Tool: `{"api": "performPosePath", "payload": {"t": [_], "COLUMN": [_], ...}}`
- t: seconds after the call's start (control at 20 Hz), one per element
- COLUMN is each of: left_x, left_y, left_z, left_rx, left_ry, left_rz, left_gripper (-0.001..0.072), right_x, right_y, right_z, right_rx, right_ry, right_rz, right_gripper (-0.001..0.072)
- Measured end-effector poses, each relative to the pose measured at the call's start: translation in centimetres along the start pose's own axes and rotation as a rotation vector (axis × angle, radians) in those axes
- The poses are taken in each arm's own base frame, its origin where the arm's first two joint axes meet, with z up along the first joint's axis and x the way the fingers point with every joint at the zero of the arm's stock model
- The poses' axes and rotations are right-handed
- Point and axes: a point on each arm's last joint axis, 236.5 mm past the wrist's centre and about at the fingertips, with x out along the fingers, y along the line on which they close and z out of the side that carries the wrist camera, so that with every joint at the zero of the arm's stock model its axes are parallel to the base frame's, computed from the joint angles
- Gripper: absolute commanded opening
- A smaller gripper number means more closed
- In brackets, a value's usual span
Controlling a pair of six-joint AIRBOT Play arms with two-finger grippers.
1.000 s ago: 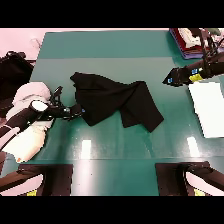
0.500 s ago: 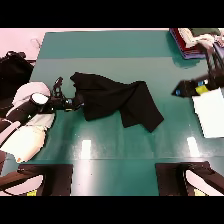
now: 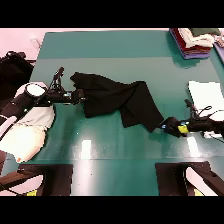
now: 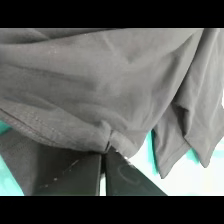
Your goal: Fold the shirts.
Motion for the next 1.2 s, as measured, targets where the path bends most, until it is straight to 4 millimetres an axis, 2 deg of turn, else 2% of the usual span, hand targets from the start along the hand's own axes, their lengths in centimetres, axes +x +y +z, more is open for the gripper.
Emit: {"api": "performPosePath", "payload": {"t": [0.35, 0.4, 0.45, 0.5, 0.55, 0.6, 0.7, 0.8, 0.9, 0.95, 1.0, 1.1, 1.2], "left_x": [0.0, 0.0, 0.0, -0.1, 0.0, -0.1, -0.3, -1.3, -4.0, -6.2, -8.9, -16.4, -25.0], "left_y": [-0.1, -0.1, -0.1, -0.1, -0.1, -0.1, -0.4, -1.4, -3.4, -4.9, -6.7, -11.4, -16.9], "left_z": [-0.3, -0.4, -0.5, -0.6, -0.7, -0.8, -0.9, -0.2, 2.2, 3.8, 5.5, 9.2, 11.4], "left_rx": [0.010, 0.011, 0.011, 0.013, 0.015, 0.016, 0.023, 0.045, 0.086, 0.119, 0.159, 0.271, 0.407], "left_ry": [0.016, 0.020, 0.022, 0.026, 0.032, 0.038, 0.042, 0.018, -0.052, -0.104, -0.161, -0.321, -0.507], "left_rz": [-0.002, -0.002, -0.002, -0.001, -0.001, -0.002, -0.006, -0.020, -0.047, -0.067, -0.086, -0.123, -0.145], "left_gripper": [0.0024, 0.0024, 0.0024, 0.0024, 0.0024, 0.0024, 0.0023, 0.0023, 0.0023, 0.0023, 0.0023, 0.0023, 0.0023], "right_x": [4.6, 5.1, 5.5, 5.8, 6.2, 6.4, 6.4, 5.2, 1.9, -0.5, -3.8, -12.0, -21.4], "right_y": [2.0, 2.4, 2.7, 3.0, 3.3, 3.2, 3.8, 4.8, 6.9, 8.6, 10.5, 14.4, 17.9], "right_z": [0.3, 0.5, 0.7, 1.1, 1.4, 1.7, 2.3, 2.9, 4.1, 5.2, 6.3, 8.3, 8.9], "right_rx": [-0.018, -0.028, -0.039, -0.049, -0.058, -0.071, -0.093, -0.153, -0.245, -0.293, -0.347, -0.446, -0.535], "right_ry": [0.003, 0.009, 0.013, 0.013, 0.012, 0.013, 0.002, -0.024, -0.084, -0.144, -0.219, -0.417, -0.638], "right_rz": [0.010, 0.008, 0.002, -0.001, -0.005, -0.019, -0.021, -0.023, -0.015, -0.002, 0.010, 0.023, 0.011], "right_gripper": [0.0425, 0.0369, 0.0361, 0.0295, 0.0099, 0.0020, 0.0020, 0.0019, 0.0020, 0.0019, 0.0019, 0.0019, 0.0019]}}
